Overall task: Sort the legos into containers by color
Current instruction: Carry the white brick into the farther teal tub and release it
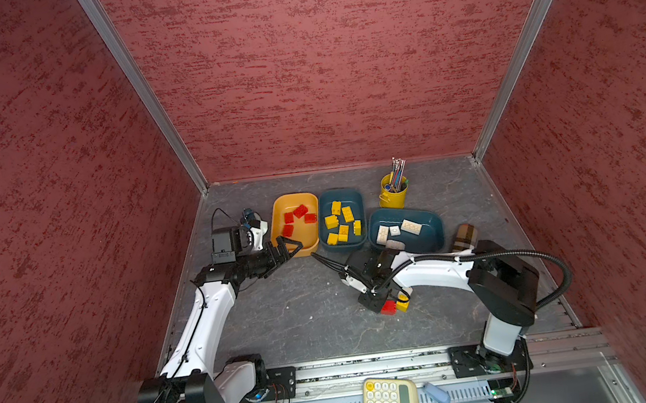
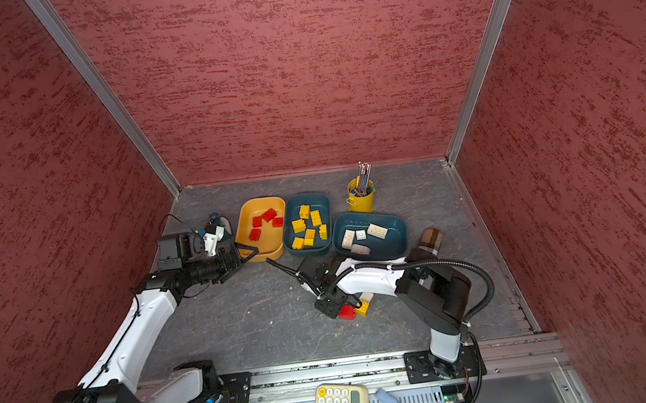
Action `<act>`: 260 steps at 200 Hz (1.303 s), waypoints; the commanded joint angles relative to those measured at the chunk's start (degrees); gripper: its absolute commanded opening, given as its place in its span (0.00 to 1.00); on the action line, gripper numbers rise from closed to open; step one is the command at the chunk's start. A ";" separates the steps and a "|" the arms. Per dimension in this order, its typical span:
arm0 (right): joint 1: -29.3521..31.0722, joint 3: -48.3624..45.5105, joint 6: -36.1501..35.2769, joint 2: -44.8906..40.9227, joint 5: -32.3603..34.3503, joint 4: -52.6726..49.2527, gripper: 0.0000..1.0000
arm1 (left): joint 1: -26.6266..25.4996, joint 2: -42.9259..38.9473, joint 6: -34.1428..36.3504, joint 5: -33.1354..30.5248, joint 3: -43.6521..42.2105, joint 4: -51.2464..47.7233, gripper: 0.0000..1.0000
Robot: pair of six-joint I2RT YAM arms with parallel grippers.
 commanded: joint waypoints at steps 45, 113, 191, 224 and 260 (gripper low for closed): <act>-0.59 4.97 -0.07 -1.21 5.54 -5.23 0.25 | -0.40 0.54 0.82 0.46 0.16 0.23 0.99; -17.56 13.30 -5.33 -7.41 3.65 -1.90 0.22 | -4.02 0.42 -3.06 0.60 0.62 4.43 0.99; -34.71 15.75 -12.30 -2.64 3.17 -1.01 0.22 | -12.04 2.98 -7.28 -2.56 1.52 9.20 0.99; -37.26 13.40 -13.12 -1.99 1.71 -0.88 0.30 | -12.43 3.84 -7.15 -2.82 1.77 9.18 0.99; -37.33 12.11 -13.21 -3.07 -1.15 -0.54 0.62 | -12.36 4.39 -5.85 -2.92 3.32 7.50 0.99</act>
